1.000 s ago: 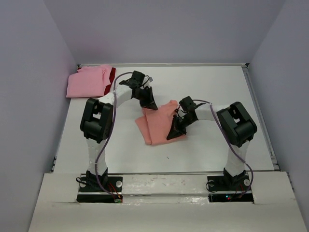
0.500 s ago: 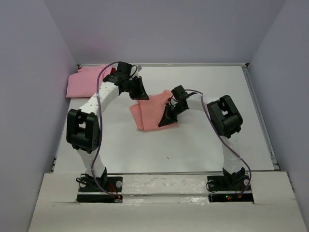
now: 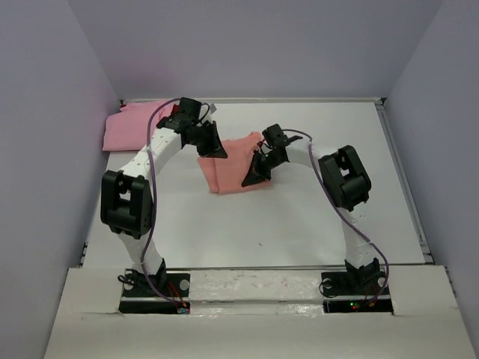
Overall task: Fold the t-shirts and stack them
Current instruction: Fold the long partially folded tshirt into a neat square, then put the neatly folded tshirt into the corner of the board with the left arm
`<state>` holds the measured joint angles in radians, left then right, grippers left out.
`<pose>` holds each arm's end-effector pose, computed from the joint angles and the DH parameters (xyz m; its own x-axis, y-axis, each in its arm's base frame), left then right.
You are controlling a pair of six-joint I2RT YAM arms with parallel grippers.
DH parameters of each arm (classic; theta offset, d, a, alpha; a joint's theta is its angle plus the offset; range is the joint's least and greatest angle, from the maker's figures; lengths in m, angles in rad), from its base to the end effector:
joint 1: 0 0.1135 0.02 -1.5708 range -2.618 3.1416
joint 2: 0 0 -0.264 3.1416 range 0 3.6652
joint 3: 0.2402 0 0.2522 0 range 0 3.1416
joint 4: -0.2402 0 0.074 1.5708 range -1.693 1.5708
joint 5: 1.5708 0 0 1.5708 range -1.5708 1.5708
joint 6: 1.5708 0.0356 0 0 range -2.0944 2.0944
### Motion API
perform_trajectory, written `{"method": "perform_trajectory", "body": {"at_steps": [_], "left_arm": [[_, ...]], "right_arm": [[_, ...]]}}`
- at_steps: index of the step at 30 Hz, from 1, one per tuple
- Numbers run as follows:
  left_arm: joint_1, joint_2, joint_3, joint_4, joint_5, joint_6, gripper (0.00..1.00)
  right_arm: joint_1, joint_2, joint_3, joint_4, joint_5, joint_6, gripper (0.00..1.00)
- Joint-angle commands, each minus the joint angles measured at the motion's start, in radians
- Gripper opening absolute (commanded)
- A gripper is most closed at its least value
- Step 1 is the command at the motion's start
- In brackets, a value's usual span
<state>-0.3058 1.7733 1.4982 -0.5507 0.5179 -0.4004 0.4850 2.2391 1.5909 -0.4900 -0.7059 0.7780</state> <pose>0.3726 -0.1361 0.2862 -0.8723 -0.0798 -0.4825 0.2624 0.7562 -0.5994 0.3939 0.2337 0.1289 -0.9900 0.0821 0.1147 0.1396 0.6863 0.7138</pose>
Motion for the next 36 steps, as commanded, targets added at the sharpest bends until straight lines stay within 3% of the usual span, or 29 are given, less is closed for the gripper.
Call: {"method": "perform_trajectory", "body": {"at_steps": [1,6,7,10,14,16,21,24,36], "left_arm": [[0.000,-0.069,-0.006,-0.014,0.014,0.012,0.00],[0.000,-0.095,-0.006,-0.012,0.010,0.014,0.04],[0.000,-0.101,-0.006,-0.008,0.008,0.014,0.08],[0.000,-0.123,0.005,-0.014,-0.004,0.018,0.21],[0.000,-0.135,-0.010,-0.037,-0.028,0.035,0.53],[0.000,-0.134,-0.052,-0.052,-0.071,0.031,0.61],[0.002,-0.103,-0.183,-0.075,-0.153,0.015,0.63],[0.007,-0.104,-0.239,-0.029,-0.194,-0.011,0.73],[0.047,-0.017,-0.296,0.121,-0.171,-0.101,0.75]], "right_arm": [[-0.005,-0.116,0.020,-0.002,0.005,-0.010,0.00],[-0.005,-0.238,0.041,-0.001,-0.089,-0.023,0.21],[-0.005,-0.260,0.049,-0.001,-0.093,-0.029,0.34],[-0.005,-0.314,0.089,-0.002,-0.124,-0.025,0.52],[-0.005,-0.361,0.112,-0.031,-0.129,-0.034,0.64],[-0.005,-0.389,0.110,-0.054,-0.116,-0.052,0.64],[-0.034,-0.435,0.073,-0.093,-0.110,-0.108,0.65],[-0.043,-0.452,0.080,-0.131,-0.106,-0.149,0.66],[-0.117,-0.567,0.031,-0.151,-0.090,-0.191,0.70]]}}
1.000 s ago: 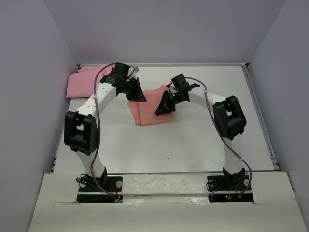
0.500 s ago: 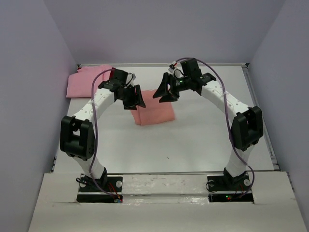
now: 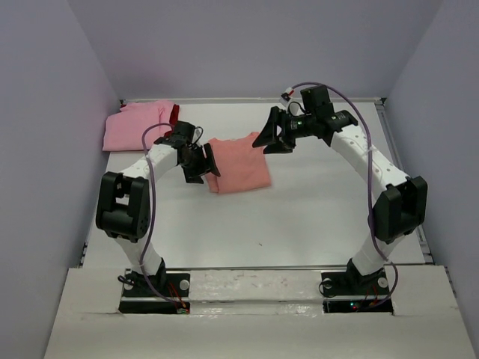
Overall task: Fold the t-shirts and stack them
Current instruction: Put the neatly folded tshirt into the corner of the board with the left arm
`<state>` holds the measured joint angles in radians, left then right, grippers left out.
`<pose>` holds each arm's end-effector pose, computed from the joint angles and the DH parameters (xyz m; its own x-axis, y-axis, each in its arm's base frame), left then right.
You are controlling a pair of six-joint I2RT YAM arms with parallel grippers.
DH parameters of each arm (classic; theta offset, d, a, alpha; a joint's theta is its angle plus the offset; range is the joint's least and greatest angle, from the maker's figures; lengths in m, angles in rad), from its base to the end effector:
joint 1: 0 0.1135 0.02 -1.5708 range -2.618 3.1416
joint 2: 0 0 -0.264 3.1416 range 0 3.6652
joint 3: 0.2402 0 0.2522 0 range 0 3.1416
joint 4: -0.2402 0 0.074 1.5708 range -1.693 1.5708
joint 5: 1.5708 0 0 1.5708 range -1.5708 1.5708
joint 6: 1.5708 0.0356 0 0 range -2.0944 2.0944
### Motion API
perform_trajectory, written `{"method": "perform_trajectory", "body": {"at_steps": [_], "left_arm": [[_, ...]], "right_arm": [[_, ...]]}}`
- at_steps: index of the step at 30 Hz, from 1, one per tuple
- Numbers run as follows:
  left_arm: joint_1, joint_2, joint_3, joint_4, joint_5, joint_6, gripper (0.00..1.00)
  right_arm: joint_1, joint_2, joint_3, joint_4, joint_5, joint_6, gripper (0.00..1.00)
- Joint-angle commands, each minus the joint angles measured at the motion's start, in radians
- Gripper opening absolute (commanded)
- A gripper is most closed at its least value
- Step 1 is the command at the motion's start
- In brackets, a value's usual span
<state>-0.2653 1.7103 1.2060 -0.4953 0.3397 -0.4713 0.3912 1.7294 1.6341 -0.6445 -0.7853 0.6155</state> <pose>0.3427 -0.1054 0.2186 -0.9145 -0.1951 -0.3544 0.0066 0.8687 -0.4952 0.3459 0.1699 0.3437 -0.9433 0.0526 -0.3279 -0.2545 0.5196 0.8156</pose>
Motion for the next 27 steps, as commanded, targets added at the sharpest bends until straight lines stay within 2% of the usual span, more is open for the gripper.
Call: {"method": "perform_trajectory", "body": {"at_steps": [1,4,8,16,19,22,27], "left_arm": [[0.006,0.058,-0.005,0.083,0.008,-0.032,0.75],[0.006,0.100,-0.002,0.107,0.012,-0.030,0.75],[0.006,0.150,0.023,0.141,0.030,-0.016,0.80],[0.005,0.202,0.089,0.153,0.039,-0.013,0.81],[0.001,0.227,0.096,0.153,0.045,-0.013,0.80],[-0.003,0.259,0.104,0.161,0.076,-0.006,0.74],[-0.014,0.310,0.109,0.170,0.099,-0.010,0.72]], "right_arm": [[-0.032,-0.062,-0.019,0.002,-0.015,-0.030,0.70],[-0.041,-0.071,-0.025,0.000,-0.025,-0.031,0.70],[-0.069,-0.085,-0.028,-0.007,-0.040,-0.037,0.70],[-0.101,-0.105,-0.051,-0.024,-0.045,-0.051,0.70],[-0.110,-0.113,-0.060,-0.024,-0.046,-0.053,0.70],[-0.129,-0.114,-0.071,-0.024,-0.046,-0.054,0.70],[-0.138,-0.117,-0.075,-0.026,-0.055,-0.057,0.70]]}}
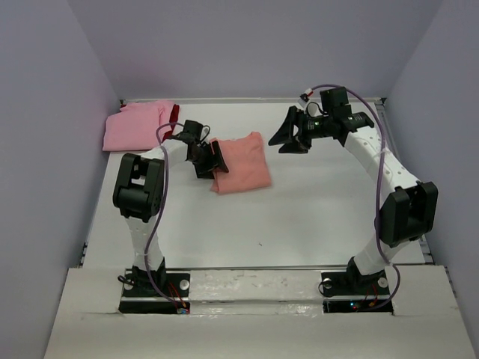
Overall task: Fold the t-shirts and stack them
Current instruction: Put the neatly folded tshirt into the corner of the board with the left arm
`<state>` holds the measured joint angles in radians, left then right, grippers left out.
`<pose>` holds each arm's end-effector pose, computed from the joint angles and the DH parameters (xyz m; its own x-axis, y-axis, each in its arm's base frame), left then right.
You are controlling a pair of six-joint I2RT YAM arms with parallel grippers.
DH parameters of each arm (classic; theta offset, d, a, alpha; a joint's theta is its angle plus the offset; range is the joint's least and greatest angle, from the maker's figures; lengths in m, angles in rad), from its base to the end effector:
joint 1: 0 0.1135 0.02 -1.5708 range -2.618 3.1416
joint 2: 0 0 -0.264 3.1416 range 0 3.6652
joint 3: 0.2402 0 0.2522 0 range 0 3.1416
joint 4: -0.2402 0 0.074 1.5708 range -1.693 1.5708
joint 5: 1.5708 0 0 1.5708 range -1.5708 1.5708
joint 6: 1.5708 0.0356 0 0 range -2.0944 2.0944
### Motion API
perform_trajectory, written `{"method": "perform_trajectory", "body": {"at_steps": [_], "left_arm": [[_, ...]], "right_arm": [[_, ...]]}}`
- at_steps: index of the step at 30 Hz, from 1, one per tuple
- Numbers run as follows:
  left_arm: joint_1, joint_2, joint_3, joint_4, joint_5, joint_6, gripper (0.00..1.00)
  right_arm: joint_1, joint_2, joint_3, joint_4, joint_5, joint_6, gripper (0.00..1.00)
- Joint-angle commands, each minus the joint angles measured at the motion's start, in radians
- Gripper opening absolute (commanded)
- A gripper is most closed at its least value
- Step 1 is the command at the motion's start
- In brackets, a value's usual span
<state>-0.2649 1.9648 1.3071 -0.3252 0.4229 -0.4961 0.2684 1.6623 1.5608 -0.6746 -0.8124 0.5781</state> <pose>0.3928 -0.1217 0.1664 -0.9245 -0.1990 -0.3252 0.0209 0.8253 -0.5643 0.3443 0.1215 0.3423 -0.9383 0.1317 -0.3198 -0.2020 0.5418 0.8159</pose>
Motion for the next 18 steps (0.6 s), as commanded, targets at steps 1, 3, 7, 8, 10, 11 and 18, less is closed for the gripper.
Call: {"method": "perform_trajectory", "body": {"at_steps": [1,3,7,8,10,11,18], "left_arm": [[-0.016,0.063,0.009,0.000,0.019,0.013,0.71],[-0.017,0.077,0.011,0.002,0.017,0.008,0.56],[-0.017,0.104,0.038,-0.012,0.002,-0.002,0.15],[-0.016,0.111,0.047,-0.023,0.002,-0.001,0.10],[-0.016,0.129,0.070,-0.038,-0.007,-0.002,0.08],[-0.017,0.135,0.078,-0.043,-0.012,-0.001,0.08],[-0.016,0.196,0.181,-0.086,-0.055,0.004,0.08]], "right_arm": [[-0.015,-0.052,-0.002,0.004,-0.028,-0.020,0.70],[-0.024,-0.055,-0.004,0.001,-0.030,-0.023,0.70],[-0.034,-0.056,-0.008,-0.006,-0.034,-0.030,0.70],[-0.043,-0.056,-0.008,-0.008,-0.036,-0.034,0.70],[-0.043,-0.053,-0.004,-0.011,-0.041,-0.035,0.70],[-0.052,-0.052,-0.002,-0.013,-0.042,-0.038,0.70],[-0.061,-0.052,0.004,-0.023,-0.054,-0.047,0.70]]}}
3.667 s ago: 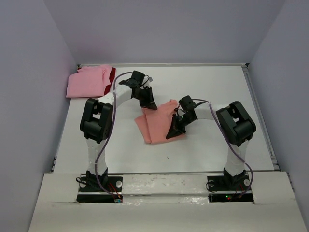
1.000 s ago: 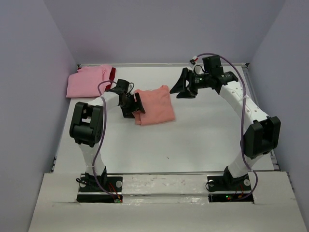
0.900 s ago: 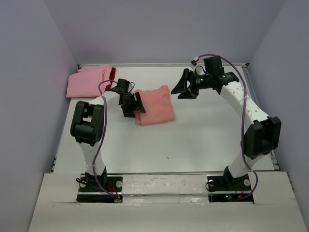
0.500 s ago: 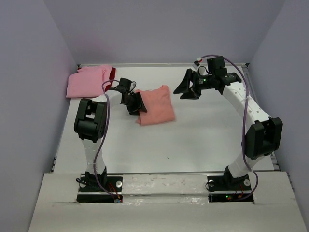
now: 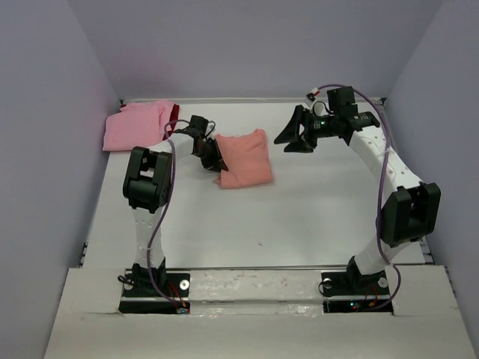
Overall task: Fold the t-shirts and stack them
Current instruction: Put the neatly folded tshirt into the corner of the board with the left arm
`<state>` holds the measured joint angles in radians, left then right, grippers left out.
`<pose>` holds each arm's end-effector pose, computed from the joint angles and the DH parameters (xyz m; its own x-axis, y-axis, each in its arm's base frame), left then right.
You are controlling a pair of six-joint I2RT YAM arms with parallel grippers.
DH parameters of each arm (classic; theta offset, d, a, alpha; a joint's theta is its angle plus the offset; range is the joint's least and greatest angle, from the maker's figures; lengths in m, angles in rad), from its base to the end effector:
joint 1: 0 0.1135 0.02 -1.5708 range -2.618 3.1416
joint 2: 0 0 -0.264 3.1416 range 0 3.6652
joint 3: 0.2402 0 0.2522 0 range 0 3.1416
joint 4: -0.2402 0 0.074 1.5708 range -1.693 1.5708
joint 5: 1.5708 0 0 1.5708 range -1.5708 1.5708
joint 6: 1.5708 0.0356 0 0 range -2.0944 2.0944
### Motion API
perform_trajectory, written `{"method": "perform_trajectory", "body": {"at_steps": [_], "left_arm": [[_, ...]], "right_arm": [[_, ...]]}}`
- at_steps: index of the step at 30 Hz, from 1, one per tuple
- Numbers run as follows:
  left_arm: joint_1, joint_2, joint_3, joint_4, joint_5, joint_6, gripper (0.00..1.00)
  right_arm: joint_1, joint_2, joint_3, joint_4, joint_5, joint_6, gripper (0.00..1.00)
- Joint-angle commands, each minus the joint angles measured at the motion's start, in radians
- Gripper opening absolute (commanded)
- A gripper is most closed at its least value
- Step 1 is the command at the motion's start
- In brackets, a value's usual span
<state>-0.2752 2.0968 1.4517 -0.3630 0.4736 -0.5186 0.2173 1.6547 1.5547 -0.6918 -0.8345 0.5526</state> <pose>0.4197 -0.1354 0.1531 -0.9429 -0.1921 -0.2721 0.0099 0.8003 -0.5995 0.3465 0.1035 0.3421 -0.9343 0.1547 -0.3212 -0.1912 0.5432 0.8176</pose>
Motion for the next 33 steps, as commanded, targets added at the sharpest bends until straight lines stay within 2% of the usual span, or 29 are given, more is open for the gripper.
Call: {"method": "perform_trajectory", "body": {"at_steps": [1,6,22,27,33], "left_arm": [[-0.002,0.081,0.065,-0.053,-0.115,0.028,0.08],[0.013,0.141,0.174,-0.094,-0.162,0.043,0.07],[0.197,0.284,0.613,-0.323,-0.322,0.167,0.03],[0.217,0.330,0.713,-0.350,-0.384,0.229,0.08],[0.223,0.374,0.788,-0.366,-0.440,0.272,0.09]], "right_arm": [[-0.010,-0.047,0.008,-0.008,-0.032,-0.022,0.70],[-0.010,-0.078,-0.022,-0.020,-0.034,-0.028,0.70],[-0.019,-0.142,-0.105,-0.029,-0.043,-0.033,0.70],[-0.019,-0.138,-0.101,-0.029,-0.051,-0.031,0.70],[-0.019,-0.131,-0.097,-0.037,-0.058,-0.029,0.70]]}}
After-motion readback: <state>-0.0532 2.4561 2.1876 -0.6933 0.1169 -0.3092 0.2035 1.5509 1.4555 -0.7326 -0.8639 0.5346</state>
